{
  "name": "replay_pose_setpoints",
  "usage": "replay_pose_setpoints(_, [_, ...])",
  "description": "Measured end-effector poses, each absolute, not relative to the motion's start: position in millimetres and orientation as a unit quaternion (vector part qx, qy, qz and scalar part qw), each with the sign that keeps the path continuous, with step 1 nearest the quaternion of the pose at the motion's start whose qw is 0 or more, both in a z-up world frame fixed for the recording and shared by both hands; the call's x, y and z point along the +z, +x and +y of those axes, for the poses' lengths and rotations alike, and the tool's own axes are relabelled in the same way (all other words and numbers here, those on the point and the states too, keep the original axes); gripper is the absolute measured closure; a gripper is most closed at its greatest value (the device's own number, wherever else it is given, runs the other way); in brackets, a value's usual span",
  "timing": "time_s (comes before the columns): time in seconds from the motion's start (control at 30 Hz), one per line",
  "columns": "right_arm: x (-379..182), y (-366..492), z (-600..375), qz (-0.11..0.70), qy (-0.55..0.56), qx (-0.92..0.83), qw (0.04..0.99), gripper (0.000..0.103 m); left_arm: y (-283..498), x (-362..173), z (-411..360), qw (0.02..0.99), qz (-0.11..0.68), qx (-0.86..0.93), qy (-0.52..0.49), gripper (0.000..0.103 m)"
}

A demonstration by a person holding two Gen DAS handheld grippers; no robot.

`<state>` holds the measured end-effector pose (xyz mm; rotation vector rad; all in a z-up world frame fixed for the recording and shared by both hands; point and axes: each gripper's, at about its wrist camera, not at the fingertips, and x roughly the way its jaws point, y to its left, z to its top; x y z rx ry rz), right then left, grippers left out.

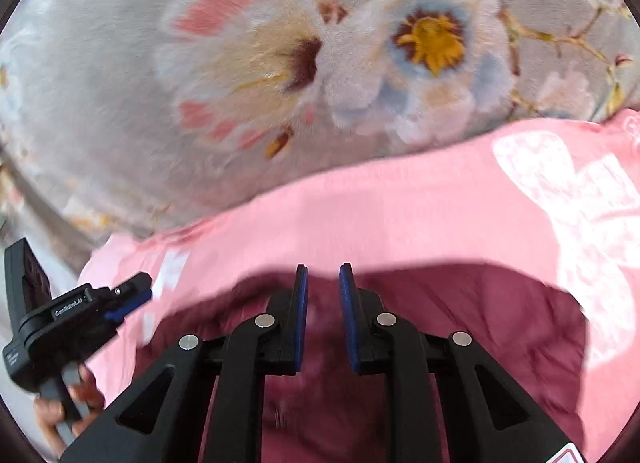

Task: Fold large clothes
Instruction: 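Lay the hem over the collar with both grippers and press down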

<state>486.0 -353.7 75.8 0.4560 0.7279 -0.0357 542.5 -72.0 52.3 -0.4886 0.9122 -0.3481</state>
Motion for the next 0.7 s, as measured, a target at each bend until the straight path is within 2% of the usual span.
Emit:
replay_pose_setpoints(0.07, [60,503,-351,0.366,0.217,-0.02,0.905,0.085,555,29,-81,0.838,0.461,-0.167,-0.241,0.082])
replay_pose_setpoints(0.17, [26,514,-339,0.428,0.178,0.009,0.886,0.086,551,-6,-92,0.817,0.505,-0.188,-0.206,0.082])
replay_pose_setpoints(0.2, [22,510,-337,0.434,0.156,0.012,0.887,0.086,547,-10,-93,0.822,0.506,-0.185,-0.185,0.082])
replay_pose_setpoints(0.33, [8,493,-335,0.439,0.083,0.001,0.895,0.098,537,-32,-83,0.828,0.509,-0.183,-0.146,0.084])
replay_pose_setpoints(0.37, [4,490,-337,0.438,0.077,0.002,0.896,0.099,536,-39,-80,0.826,0.511,-0.186,-0.148,0.086])
replay_pose_setpoints(0.4, [3,490,-336,0.437,0.072,0.001,0.897,0.1,535,-44,-78,0.827,0.509,-0.189,-0.144,0.095])
replay_pose_setpoints(0.47, [0,489,-335,0.433,0.063,0.0,0.899,0.1,534,-47,-76,0.835,0.5,-0.19,-0.133,0.099])
replay_pose_setpoints(0.6, [-8,486,-329,0.416,0.041,-0.012,0.908,0.1,531,-49,-71,0.843,0.482,-0.2,-0.134,0.099])
replay_pose_setpoints(0.7, [-9,486,-324,0.412,0.025,-0.02,0.911,0.1,530,-45,-79,0.858,0.467,-0.19,-0.098,0.099])
